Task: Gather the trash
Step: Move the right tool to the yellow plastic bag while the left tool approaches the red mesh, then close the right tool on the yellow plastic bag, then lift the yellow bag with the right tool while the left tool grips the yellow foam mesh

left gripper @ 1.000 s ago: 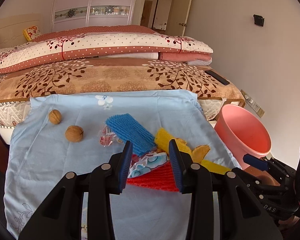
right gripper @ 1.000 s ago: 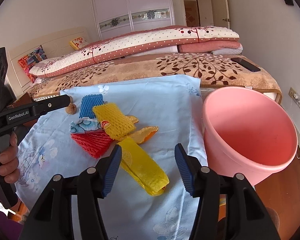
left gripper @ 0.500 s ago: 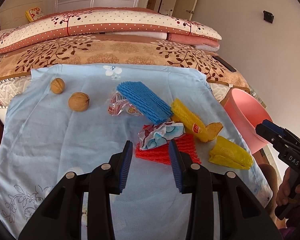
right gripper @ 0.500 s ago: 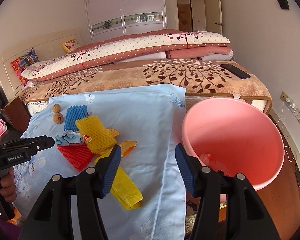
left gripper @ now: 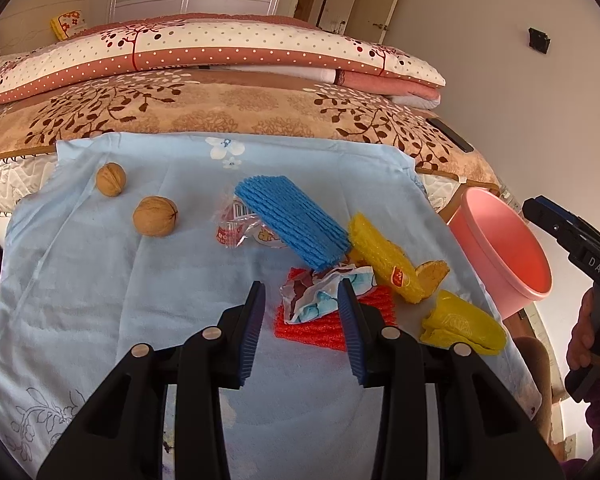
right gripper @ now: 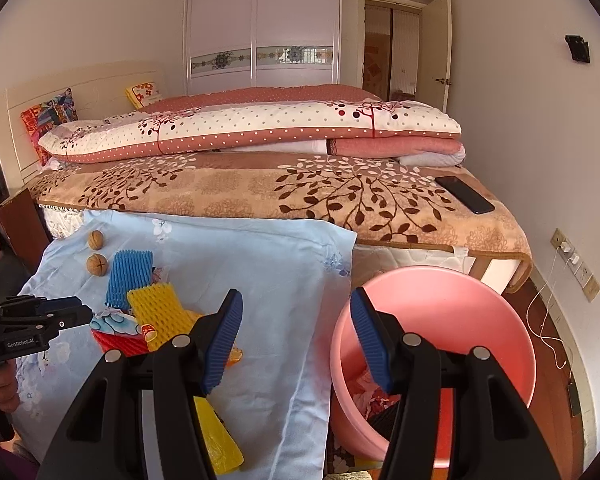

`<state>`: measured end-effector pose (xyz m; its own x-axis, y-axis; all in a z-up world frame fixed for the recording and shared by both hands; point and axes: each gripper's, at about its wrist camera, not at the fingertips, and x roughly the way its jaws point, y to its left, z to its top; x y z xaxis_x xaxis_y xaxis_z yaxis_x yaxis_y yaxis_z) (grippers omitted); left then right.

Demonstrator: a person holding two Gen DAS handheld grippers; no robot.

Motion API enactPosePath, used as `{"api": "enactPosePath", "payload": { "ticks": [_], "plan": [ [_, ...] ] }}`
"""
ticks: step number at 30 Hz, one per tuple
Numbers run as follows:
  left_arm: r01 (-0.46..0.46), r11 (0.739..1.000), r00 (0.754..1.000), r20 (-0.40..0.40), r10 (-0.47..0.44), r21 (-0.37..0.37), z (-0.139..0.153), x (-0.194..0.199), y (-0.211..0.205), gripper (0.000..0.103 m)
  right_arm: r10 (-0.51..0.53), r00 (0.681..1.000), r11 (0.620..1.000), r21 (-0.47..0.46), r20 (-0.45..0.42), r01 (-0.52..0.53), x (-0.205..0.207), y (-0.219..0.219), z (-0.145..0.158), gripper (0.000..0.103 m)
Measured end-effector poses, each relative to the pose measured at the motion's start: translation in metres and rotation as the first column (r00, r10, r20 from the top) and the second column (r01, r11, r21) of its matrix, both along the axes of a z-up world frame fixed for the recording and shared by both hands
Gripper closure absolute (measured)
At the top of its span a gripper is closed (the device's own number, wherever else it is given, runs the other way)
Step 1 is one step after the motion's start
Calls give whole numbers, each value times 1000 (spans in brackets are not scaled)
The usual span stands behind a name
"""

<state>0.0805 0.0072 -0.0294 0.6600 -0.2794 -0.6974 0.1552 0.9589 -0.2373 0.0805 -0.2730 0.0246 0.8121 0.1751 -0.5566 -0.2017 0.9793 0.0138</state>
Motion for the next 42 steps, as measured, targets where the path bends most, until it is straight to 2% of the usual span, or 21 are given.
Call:
{"api": "enactPosePath", "payload": {
  "ticks": [4, 9, 12, 19, 21, 24, 29, 34, 42],
  "plan": [
    [-3, 1000, 1000, 9, 3, -7, 6, 3, 2, 65, 23, 998, 999, 42, -58, -20, -2, 0, -14, 48],
    [-1, 1000, 1000, 20, 1, -12, 10, 5, 2, 65, 105, 981, 991, 95, -163, -90, -14, 6, -42, 47],
    [4, 1000, 1000, 18, -3, -18, 11, 5, 0, 65, 164, 961, 986, 79, -225, -150, -21, 17, -60, 47],
    [23, 1000, 1000, 11, -23, -9, 10, -2, -5, 65, 204, 935, 979, 39, -289, -202, -21, 31, -85, 48],
    [25, 1000, 1000, 11, -25, -9, 10, -5, -6, 65, 233, 926, 972, 66, -298, -224, -20, 29, -86, 64],
    [26, 1000, 1000, 9, -25, -12, 11, -7, -6, 65, 245, 924, 969, 75, -292, -233, -22, 29, -82, 81],
    [35, 999, 999, 19, -35, -23, 16, -8, -10, 65, 241, 933, 970, 101, -265, -222, -29, 24, -72, 94],
    [59, 998, 998, 37, -59, -19, 23, -2, -23, 65, 217, 954, 971, 150, -208, -188, -33, 11, -52, 95],
    [46, 997, 998, 44, -48, 56, 19, 27, -49, 65, 151, 980, 968, 219, -131, -120, -28, -19, -19, 95]
  ]
}}
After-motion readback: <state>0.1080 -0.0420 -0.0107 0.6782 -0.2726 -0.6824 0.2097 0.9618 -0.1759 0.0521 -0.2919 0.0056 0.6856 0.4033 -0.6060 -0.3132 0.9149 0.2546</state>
